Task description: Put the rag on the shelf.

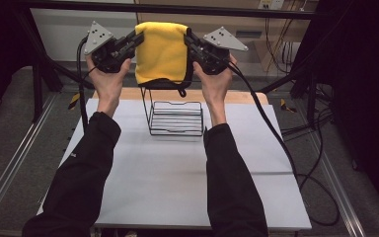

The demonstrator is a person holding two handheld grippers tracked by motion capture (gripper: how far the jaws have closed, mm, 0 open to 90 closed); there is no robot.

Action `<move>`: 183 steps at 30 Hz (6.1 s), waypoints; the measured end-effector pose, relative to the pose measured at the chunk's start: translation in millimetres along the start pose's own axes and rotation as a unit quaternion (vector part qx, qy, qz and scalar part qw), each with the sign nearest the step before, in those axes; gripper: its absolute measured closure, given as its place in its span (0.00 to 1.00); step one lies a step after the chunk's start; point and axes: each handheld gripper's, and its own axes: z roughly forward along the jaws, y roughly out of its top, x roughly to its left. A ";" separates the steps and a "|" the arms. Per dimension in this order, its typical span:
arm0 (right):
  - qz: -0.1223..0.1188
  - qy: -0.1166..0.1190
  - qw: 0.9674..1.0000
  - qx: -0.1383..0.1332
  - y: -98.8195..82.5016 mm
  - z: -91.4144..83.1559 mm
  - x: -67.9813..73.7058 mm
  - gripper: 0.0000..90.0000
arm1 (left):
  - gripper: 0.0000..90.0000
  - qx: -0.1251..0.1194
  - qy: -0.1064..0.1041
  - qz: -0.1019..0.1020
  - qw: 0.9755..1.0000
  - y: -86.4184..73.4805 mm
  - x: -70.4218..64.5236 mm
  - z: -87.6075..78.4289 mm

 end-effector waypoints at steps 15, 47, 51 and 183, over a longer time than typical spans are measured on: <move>0.004 -0.021 0.999 -0.048 8.7 -21.7 -14.3 0.91 | 0.91 -0.007 -0.012 0.027 1.000 28.2 -15.4 26.7; -0.002 0.028 0.998 0.059 -38.3 -33.5 -3.0 0.90 | 0.90 0.056 -0.066 -0.007 0.996 -45.6 -18.1 -17.4; -0.014 0.037 0.997 0.064 -39.8 -40.5 0.0 0.90 | 0.89 0.070 -0.076 0.001 0.995 -48.1 -20.4 -22.6; 0.067 0.066 0.975 0.201 -73.9 -100.6 17.8 0.59 | 0.46 0.265 -0.092 -0.073 0.957 -102.4 -45.5 -81.3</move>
